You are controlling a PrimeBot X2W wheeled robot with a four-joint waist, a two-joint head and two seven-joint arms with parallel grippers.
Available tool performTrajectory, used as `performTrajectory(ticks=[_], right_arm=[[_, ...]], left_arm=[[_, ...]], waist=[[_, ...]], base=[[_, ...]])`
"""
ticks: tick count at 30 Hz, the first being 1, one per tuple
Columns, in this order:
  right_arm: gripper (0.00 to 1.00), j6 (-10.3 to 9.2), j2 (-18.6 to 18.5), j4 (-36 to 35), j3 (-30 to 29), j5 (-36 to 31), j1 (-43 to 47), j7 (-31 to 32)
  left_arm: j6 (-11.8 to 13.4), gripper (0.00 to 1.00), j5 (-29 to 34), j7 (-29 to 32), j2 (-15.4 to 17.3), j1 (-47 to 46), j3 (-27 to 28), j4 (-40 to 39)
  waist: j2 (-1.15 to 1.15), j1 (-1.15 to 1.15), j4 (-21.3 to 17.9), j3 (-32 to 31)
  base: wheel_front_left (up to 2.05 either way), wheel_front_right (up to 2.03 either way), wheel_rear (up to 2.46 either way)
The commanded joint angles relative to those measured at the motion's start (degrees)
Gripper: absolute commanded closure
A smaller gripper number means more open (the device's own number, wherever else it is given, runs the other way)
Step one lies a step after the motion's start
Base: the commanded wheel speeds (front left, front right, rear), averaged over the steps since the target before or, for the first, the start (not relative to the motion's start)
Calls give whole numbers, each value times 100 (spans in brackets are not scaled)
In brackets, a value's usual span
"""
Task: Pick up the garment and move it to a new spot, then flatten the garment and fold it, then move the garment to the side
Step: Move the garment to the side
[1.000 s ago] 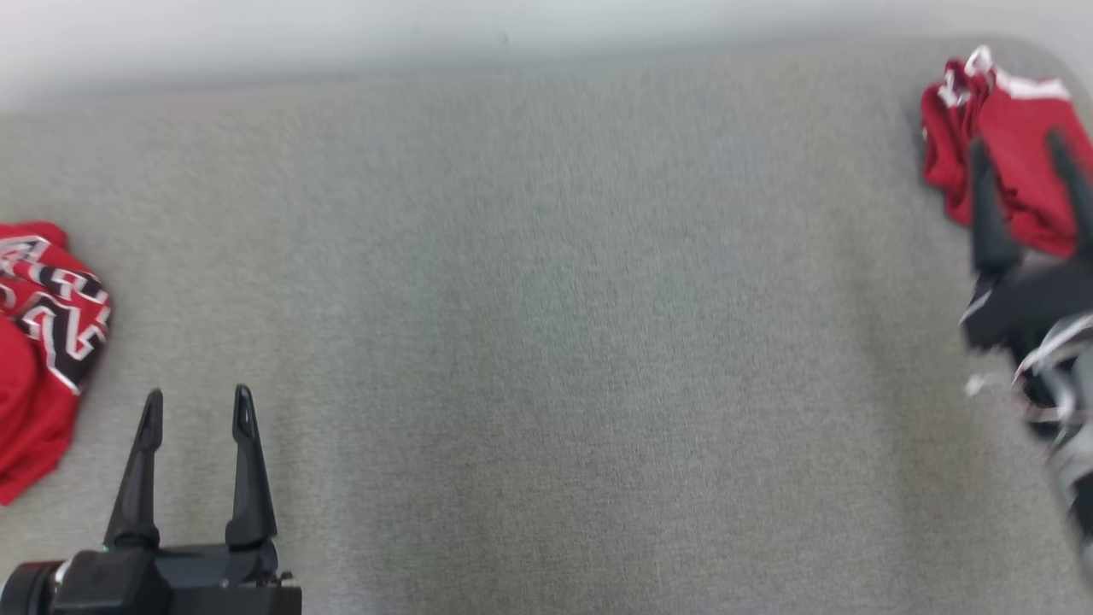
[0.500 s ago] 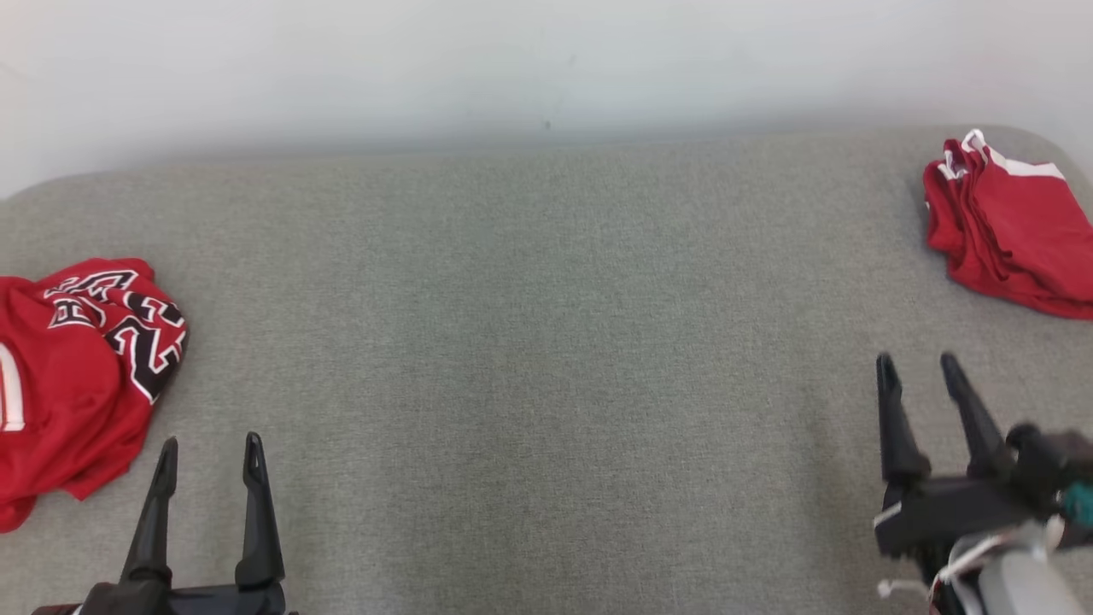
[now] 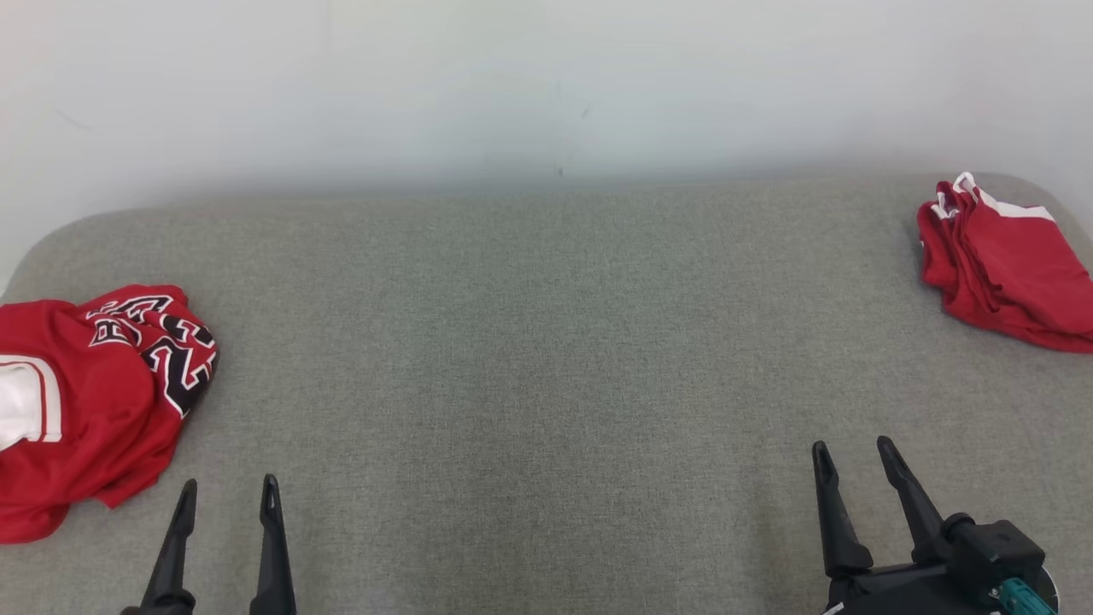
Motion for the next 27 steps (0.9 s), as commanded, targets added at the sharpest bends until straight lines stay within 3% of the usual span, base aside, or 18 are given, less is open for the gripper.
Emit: performTrajectory(ticks=[1,11,27], right_arm=[[0,-15,24,-55,11,-55,68,9],[0,-15,159,-524,-38,-303,429,333],[0,-15,225,-798,-149,-444,652,518]], left_arm=[[16,0,30,-18,-8,91,-8,24],[108,0,309,-18,150,235,-36,279],[212,0,210,60,278,311,-15,365]], waist=[[1,0,28,-61],[1,0,87,-301],[1,0,52,-390]], base=[[0,0,0],[0,0,0],[0,0,0]])
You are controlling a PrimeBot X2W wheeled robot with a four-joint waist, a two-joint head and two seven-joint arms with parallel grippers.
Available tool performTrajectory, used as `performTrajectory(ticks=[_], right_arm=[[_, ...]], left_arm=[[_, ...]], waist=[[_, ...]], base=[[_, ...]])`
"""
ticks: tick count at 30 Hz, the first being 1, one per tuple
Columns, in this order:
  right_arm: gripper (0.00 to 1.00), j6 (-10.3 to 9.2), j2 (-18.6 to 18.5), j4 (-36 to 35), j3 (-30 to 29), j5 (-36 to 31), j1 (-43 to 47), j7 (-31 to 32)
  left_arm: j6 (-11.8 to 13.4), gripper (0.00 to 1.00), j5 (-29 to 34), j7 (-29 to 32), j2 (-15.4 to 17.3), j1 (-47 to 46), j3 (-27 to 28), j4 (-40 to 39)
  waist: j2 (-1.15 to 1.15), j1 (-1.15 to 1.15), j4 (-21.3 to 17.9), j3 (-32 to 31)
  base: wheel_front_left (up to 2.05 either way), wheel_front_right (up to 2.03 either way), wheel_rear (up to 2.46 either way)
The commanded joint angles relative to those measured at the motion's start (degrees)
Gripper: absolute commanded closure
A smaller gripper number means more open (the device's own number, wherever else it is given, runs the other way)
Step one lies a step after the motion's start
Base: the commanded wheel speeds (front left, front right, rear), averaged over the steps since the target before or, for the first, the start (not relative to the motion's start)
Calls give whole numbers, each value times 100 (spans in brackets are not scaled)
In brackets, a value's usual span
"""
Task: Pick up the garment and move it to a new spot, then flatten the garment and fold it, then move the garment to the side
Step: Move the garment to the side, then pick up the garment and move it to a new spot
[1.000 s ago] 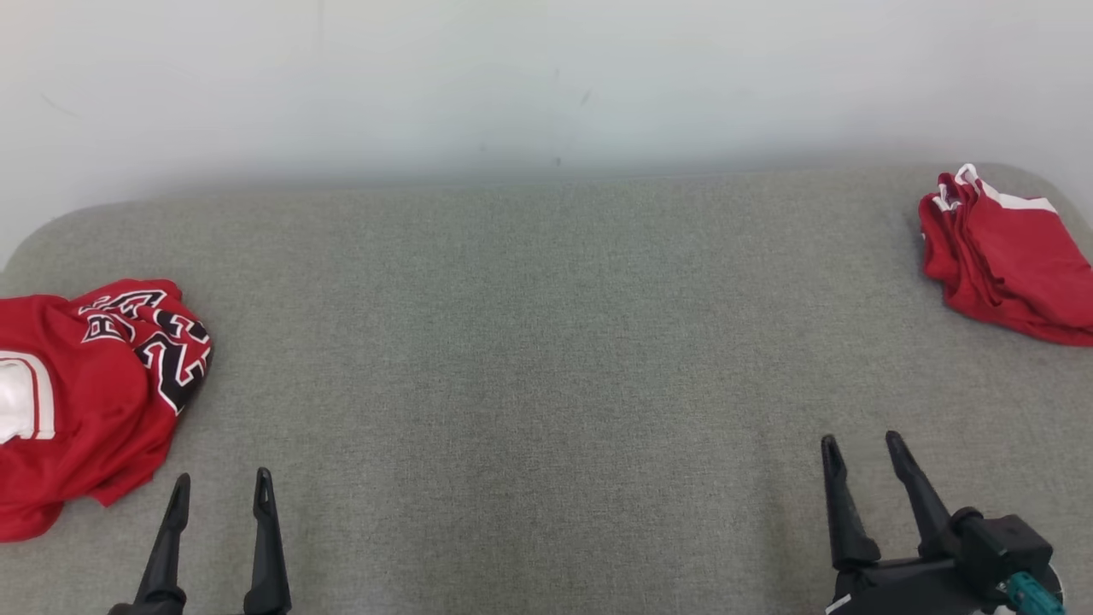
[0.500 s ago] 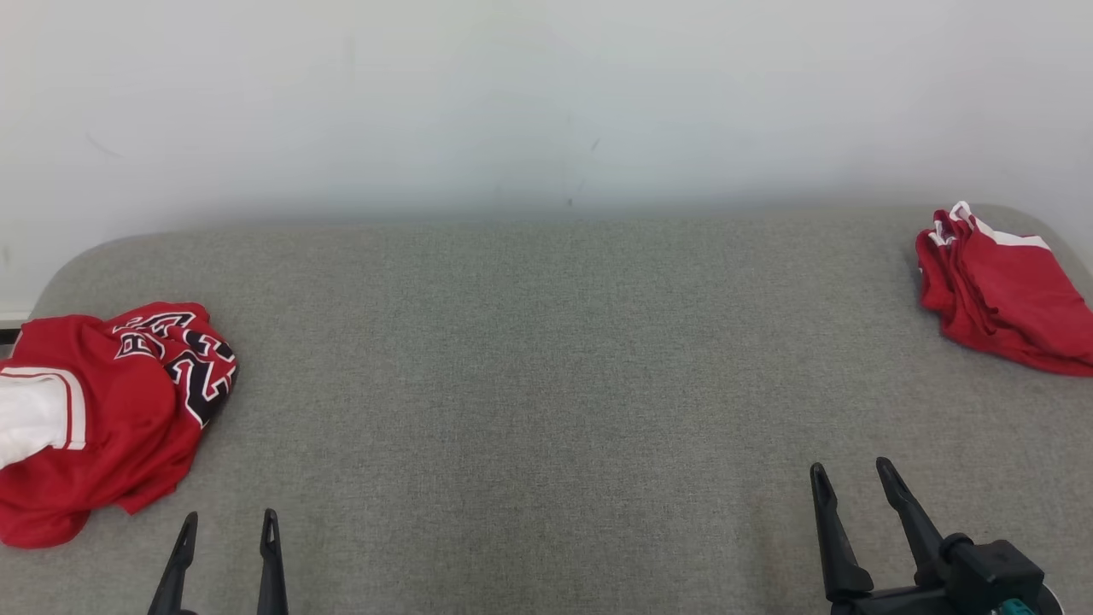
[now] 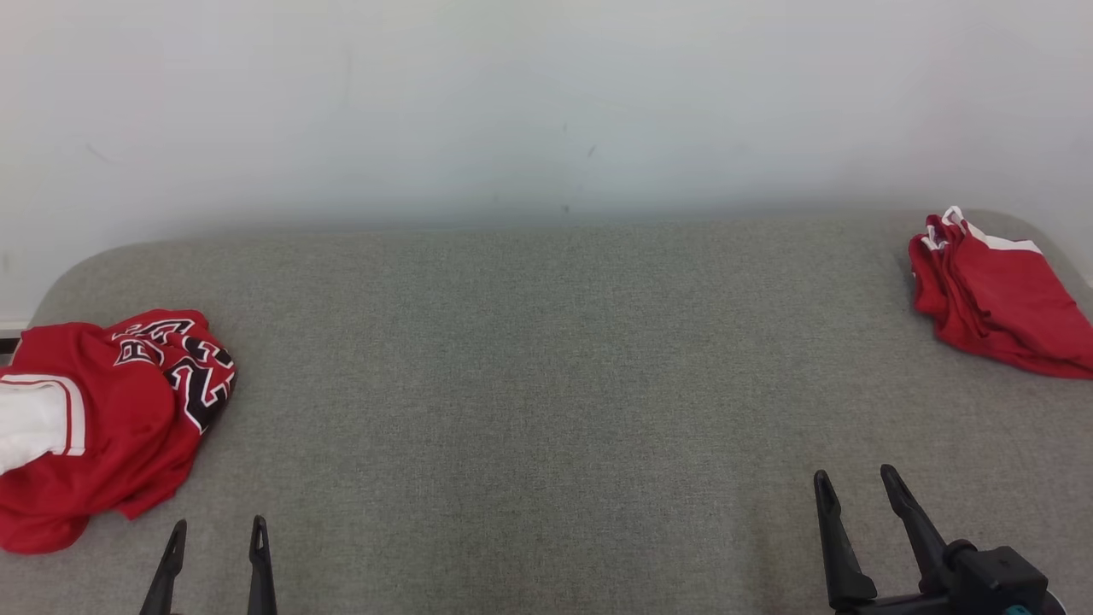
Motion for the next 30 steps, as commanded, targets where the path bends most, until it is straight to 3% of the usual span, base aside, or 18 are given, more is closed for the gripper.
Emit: performTrajectory(ticks=[1,14,30], right_arm=[[0,-15,22,-28,-12,-50,52,14],[0,-15,30,-16,-40,-36,102,23],[0,-15,67,76,-61,65,163,-28]], left_arm=[[33,0,-25,23,25,81,0,3],[33,0,-108,76,60,36,-74,12],[99,0,-223,157,142,-6,-111,28]], waist=[[0,0,-3,-5],[0,0,132,-17],[0,0,1402,50]], base=[[0,0,0],[0,0,0],[0,0,0]])
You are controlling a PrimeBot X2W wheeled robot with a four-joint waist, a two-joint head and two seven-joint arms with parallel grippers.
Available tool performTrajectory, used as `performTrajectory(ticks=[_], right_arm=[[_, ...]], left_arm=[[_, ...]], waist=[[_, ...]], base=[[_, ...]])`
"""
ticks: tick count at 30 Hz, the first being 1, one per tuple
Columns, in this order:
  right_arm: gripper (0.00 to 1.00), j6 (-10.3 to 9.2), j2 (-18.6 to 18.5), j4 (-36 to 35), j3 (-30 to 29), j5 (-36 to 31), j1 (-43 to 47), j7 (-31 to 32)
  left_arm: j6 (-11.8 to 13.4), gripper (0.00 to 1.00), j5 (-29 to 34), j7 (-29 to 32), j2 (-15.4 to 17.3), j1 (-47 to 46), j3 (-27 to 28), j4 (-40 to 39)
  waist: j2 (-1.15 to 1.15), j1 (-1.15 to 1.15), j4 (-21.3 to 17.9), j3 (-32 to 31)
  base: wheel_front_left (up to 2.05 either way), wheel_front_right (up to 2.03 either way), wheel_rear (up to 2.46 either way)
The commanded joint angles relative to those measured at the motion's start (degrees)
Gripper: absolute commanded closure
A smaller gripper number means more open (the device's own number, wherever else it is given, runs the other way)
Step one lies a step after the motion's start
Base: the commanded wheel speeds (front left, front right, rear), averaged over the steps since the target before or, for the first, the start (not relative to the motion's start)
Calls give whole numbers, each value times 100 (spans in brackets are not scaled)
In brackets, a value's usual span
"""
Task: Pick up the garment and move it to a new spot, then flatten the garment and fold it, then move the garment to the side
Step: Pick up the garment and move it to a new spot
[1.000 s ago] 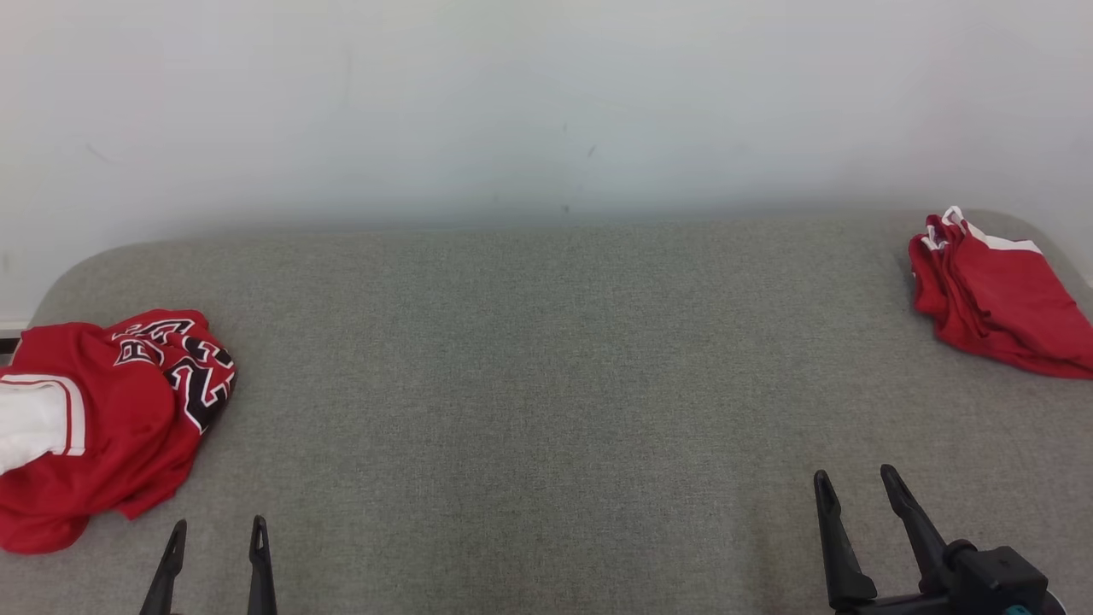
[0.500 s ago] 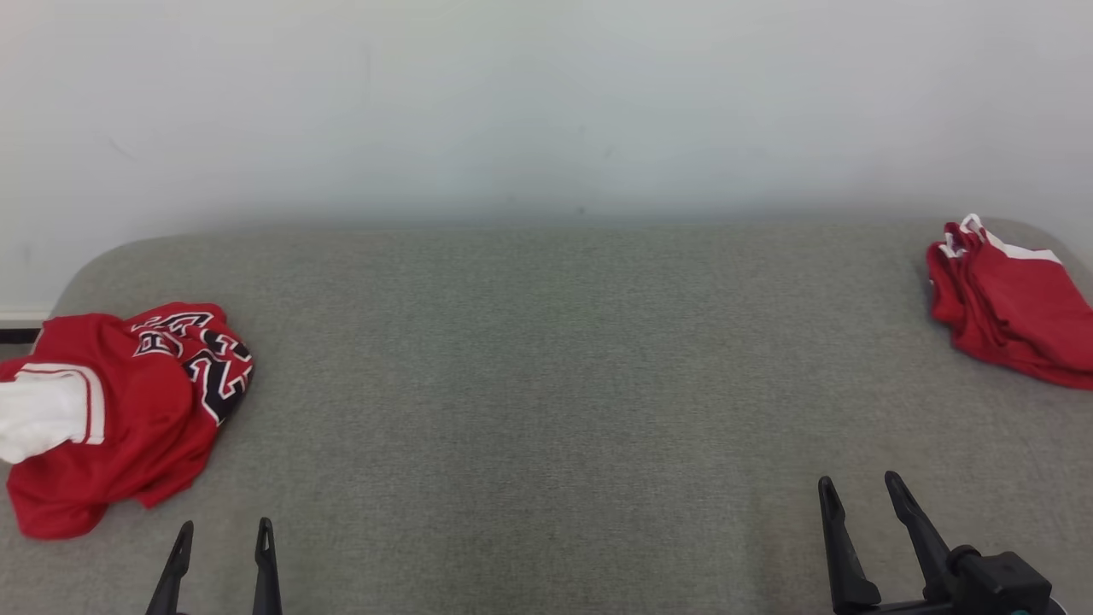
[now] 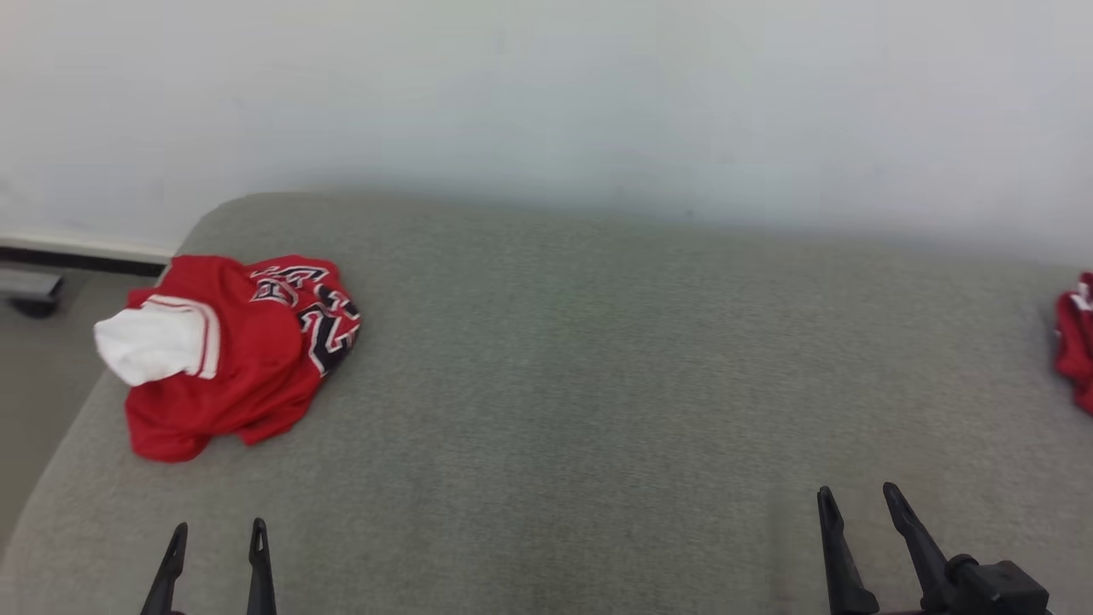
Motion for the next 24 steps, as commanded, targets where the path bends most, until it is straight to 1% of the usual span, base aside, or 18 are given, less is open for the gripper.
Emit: performTrajectory(ticks=[1,8,15,20,24], right_arm=[[0,-15,12,15,3,18,21,-29],[0,-15,20,56,50,17,-23,-31],[0,-15,27,78,102,26,-31,-13],[0,-15,31,113,152,55,-50,-23],[0,-15,34,132,192,58,-68,-14]], left_arm=[[9,0,-41,0,30,-4,8,15],[78,0,-113,-14,49,-27,40,51],[142,0,-153,-30,51,21,50,83],[199,0,-192,-46,70,67,93,84],[258,0,-232,-51,86,122,154,45]], waist=[[0,0,451,57],[0,0,1069,92],[0,0,1578,92],[0,0,1855,68],[0,0,1934,53]], base=[[0,0,0],[0,0,0],[0,0,0],[0,0,0],[0,0,0]])
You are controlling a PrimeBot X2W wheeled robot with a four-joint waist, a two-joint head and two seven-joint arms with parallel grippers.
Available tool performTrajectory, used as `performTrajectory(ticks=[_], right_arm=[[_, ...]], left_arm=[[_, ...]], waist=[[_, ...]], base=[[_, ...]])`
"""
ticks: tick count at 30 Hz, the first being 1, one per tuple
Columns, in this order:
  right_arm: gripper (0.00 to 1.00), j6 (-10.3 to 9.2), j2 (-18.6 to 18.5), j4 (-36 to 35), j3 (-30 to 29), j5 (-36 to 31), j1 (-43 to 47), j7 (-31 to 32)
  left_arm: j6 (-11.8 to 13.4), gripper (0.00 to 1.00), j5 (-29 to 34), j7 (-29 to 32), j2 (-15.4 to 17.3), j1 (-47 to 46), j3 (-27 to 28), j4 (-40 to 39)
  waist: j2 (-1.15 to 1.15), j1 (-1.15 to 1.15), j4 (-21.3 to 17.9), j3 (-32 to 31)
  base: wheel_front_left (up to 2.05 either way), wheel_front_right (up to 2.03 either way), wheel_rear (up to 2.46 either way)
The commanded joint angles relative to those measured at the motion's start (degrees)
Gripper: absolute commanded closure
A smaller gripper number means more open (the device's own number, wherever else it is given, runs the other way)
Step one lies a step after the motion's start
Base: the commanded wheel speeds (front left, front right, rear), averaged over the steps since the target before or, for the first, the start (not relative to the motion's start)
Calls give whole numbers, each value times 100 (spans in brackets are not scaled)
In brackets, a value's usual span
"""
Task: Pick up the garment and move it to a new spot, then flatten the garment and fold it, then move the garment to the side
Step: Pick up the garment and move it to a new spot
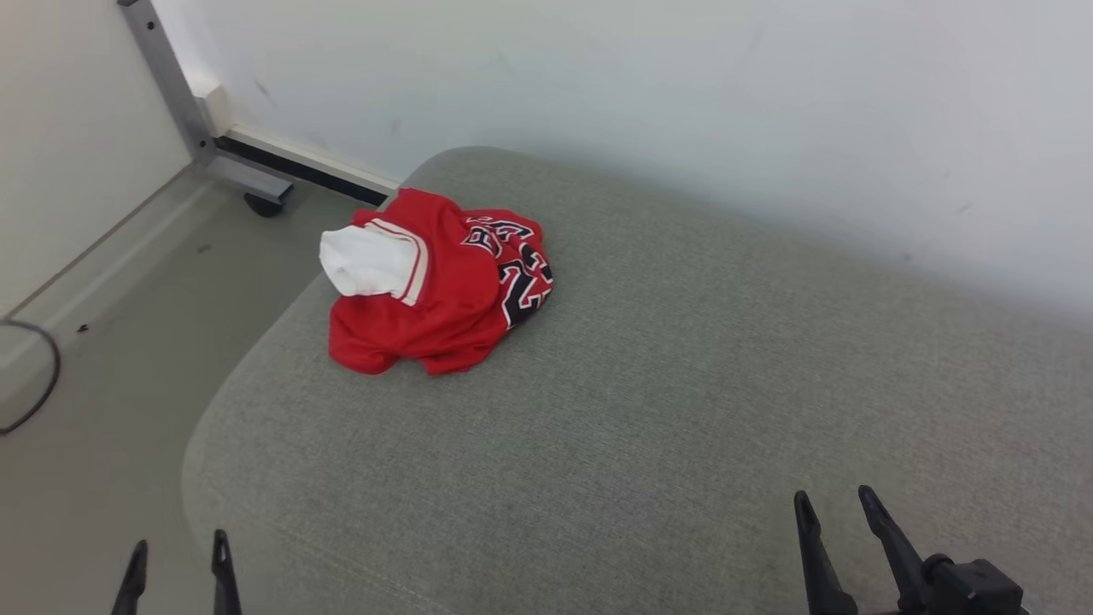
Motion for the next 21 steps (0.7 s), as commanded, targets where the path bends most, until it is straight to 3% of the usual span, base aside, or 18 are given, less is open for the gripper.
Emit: performTrajectory(ticks=[1,14,21], right_arm=[[0,-15,9,2,15,6,-49,-6],[0,-15,10,38,26,-19,-98,13],[0,-15,-51,-100,-9,-99,-245,53]], left_arm=[[25,0,-26,-51,28,66,31,-15],[105,0,-232,-17,4,28,87,-68],[87,0,-500,-13,99,-577,270,-55]], waist=[[-1,0,98,-9],[-1,0,89,21],[-1,0,-330,260]], base=[[0,0,0],[0,0,0],[0,0,0]])
